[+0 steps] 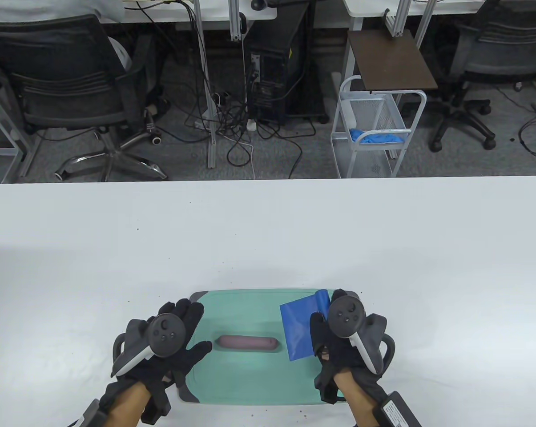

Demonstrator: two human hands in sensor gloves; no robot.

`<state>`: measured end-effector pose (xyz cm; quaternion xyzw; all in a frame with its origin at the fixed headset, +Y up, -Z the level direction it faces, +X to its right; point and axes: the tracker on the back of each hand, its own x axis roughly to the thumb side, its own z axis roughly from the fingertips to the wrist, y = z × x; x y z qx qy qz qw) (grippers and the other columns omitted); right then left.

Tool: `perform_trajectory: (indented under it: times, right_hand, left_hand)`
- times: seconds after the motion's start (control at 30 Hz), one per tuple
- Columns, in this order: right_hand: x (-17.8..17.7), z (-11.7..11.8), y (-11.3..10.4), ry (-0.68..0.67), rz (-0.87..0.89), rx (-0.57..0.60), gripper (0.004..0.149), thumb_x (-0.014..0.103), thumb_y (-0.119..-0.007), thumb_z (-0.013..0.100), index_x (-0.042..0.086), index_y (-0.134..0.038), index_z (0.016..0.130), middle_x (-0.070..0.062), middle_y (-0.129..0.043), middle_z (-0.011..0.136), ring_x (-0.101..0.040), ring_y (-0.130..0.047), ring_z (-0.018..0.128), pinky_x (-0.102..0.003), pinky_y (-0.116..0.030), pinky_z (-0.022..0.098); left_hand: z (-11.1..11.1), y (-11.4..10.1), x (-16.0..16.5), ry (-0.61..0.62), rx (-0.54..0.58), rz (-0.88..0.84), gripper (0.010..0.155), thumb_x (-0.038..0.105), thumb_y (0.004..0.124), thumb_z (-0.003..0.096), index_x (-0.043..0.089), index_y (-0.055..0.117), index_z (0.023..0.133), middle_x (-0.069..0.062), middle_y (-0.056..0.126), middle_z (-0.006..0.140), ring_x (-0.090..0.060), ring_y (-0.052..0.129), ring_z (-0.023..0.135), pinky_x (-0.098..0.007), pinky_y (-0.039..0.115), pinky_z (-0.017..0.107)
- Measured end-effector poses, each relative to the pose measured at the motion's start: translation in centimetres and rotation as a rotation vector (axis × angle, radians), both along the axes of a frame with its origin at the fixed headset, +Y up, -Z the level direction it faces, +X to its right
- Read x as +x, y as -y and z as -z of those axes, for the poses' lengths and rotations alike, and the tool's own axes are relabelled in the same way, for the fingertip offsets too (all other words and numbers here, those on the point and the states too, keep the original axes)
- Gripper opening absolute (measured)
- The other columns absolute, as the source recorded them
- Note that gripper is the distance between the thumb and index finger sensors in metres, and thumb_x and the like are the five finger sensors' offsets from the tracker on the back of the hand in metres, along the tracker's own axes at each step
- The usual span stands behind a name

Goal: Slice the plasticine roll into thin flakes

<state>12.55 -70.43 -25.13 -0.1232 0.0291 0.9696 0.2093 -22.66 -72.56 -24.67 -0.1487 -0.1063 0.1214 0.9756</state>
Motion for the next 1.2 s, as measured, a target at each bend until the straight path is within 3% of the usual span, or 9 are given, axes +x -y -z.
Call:
perform_trajectory:
  times: [0.3,0.53,0.67,0.73,0.97,1.2]
  right_hand:
    - [-2.2,-0.3,-0.7,-0.061,-0.07,-0.002,0.085,0.041,-0.076,0.043,0.018,-0.022,0.105,-0.007,-0.092,0.055,-0.034,-0.095,0.042,-0.051,-0.082,0.03]
    - [-4.9,-0.5,-1.7,-0.1,-0.098,0.028,0.084,0.039,-0.083,0.041,0.023,-0.029,0.104,-0.005,-0.097,0.046,-0.031,-0.099,0.033,-0.05,-0.086,0.024]
    - [-6.8,-0.7,-2.6,-0.106,-0.143,0.065,0.081,0.039,-0.085,0.041,0.027,-0.035,0.104,-0.004,-0.098,0.041,-0.03,-0.1,0.028,-0.049,-0.086,0.021]
    - [-7.6,-0.9,-2.8,-0.099,-0.167,0.073,0.08,0.04,-0.086,0.041,0.028,-0.038,0.104,-0.004,-0.099,0.038,-0.03,-0.101,0.025,-0.049,-0.086,0.02]
    - [-8.7,-1.6,-2.4,-0.11,-0.193,0.097,0.079,0.041,-0.087,0.04,0.024,-0.044,0.103,-0.002,-0.1,0.032,-0.028,-0.101,0.021,-0.049,-0.087,0.017]
    - [-9.3,-2.5,-2.4,-0.096,-0.244,0.11,0.079,0.041,-0.087,0.04,0.021,-0.042,0.103,-0.002,-0.099,0.032,-0.028,-0.101,0.021,-0.049,-0.087,0.017]
  left_hand:
    - [-0.9,0.0,3.9,0.134,0.024,0.001,0.082,0.071,0.065,0.0379,0.039,0.036,0.108,0.005,0.037,0.122,-0.036,0.043,0.115,-0.062,0.047,0.079]
    - [-0.6,0.1,8.6,0.275,0.096,0.114,0.077,0.064,0.074,0.0369,0.041,0.047,0.105,0.009,0.048,0.119,-0.033,0.051,0.114,-0.061,0.049,0.08]
    - [0.4,0.5,10.5,0.332,0.183,0.184,0.07,0.056,0.083,0.0347,0.045,0.06,0.099,0.014,0.063,0.113,-0.029,0.065,0.11,-0.059,0.054,0.079]
    - [0.7,0.8,11.1,0.34,0.174,0.173,0.065,0.054,0.084,0.0354,0.047,0.064,0.097,0.015,0.071,0.11,-0.028,0.07,0.108,-0.058,0.056,0.078]
    - [0.8,1.8,11.3,0.363,0.195,0.138,0.053,0.048,0.085,0.0376,0.047,0.075,0.09,0.015,0.085,0.101,-0.025,0.085,0.099,-0.056,0.064,0.076]
    - [0.8,2.2,11.3,0.367,0.245,0.118,0.051,0.044,0.088,0.0369,0.046,0.078,0.087,0.012,0.088,0.097,-0.024,0.095,0.085,-0.052,0.07,0.074]
